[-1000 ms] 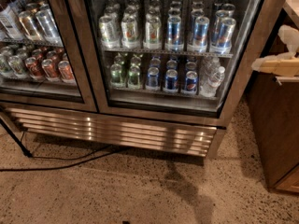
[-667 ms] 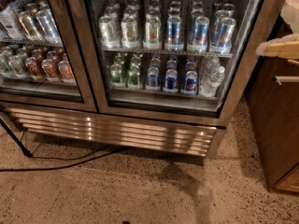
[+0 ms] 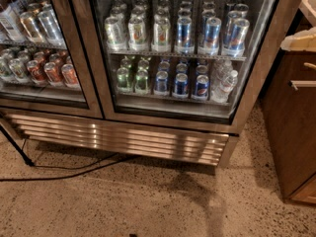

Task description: Open right fridge door

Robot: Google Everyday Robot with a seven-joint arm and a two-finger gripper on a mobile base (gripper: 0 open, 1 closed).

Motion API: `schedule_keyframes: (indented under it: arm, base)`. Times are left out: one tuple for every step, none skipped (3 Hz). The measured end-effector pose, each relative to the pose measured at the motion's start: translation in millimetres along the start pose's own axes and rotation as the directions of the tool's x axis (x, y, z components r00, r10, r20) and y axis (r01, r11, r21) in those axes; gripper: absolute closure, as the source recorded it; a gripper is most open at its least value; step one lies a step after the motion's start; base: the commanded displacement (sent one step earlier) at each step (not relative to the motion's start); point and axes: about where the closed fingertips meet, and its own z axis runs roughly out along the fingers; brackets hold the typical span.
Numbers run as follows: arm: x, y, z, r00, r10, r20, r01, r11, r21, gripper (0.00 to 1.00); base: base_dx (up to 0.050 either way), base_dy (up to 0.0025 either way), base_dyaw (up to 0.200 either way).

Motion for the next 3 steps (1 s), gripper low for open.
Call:
schedule_keyframes:
  arm:
    - [0.7, 9.4, 11.5, 1.0, -0.007, -0.016, 0.007, 0.9994, -0.035, 0.0]
    - [-1.1, 37.3, 30.3, 1.0, 0.018, -0.007, -0.019, 0.9931, -0.116, 0.0]
    - [0.4, 34.1, 34.5, 1.0, 0.014, -0.001, -0.014, 0.9928, -0.119, 0.0]
  base:
    - [0.0, 0.0, 0.0]
    - [0.0, 0.0, 0.0]
    - [0.0, 0.0, 0.0]
